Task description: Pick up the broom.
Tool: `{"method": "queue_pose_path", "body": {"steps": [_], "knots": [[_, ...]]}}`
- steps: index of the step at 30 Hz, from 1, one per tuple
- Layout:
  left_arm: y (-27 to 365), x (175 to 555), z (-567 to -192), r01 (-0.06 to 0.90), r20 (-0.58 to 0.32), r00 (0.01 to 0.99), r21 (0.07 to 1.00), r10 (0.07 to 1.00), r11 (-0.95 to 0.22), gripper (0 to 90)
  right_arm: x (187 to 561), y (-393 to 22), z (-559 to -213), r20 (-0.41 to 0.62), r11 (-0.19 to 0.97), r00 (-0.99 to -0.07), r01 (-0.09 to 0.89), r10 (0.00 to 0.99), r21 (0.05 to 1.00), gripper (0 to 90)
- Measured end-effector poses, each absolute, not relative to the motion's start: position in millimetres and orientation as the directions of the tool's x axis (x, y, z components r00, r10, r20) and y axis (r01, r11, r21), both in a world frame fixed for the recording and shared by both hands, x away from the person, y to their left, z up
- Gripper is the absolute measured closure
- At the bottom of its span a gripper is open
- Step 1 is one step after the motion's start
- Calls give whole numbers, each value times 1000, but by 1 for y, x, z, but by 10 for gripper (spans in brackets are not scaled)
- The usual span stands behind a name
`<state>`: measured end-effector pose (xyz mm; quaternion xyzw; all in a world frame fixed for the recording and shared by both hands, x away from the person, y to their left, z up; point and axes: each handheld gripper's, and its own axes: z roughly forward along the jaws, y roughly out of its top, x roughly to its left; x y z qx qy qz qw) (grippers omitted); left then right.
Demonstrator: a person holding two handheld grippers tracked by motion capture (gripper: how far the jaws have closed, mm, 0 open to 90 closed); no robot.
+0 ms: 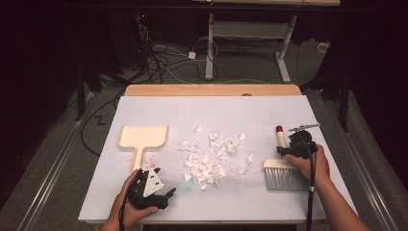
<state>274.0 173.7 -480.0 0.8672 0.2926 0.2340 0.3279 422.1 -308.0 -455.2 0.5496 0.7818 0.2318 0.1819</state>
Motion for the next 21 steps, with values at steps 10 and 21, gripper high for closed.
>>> {"method": "queue_pose_path", "body": {"steps": [10, 21], "knots": [[172, 273, -480, 349, 215, 726, 703, 653, -619, 165, 420, -306, -455, -31, 323, -375, 750, 927, 577, 695], [173, 271, -477, 339, 221, 727, 708, 650, -620, 165, 415, -310, -449, -39, 333, -396, 709, 917, 621, 713]]}}
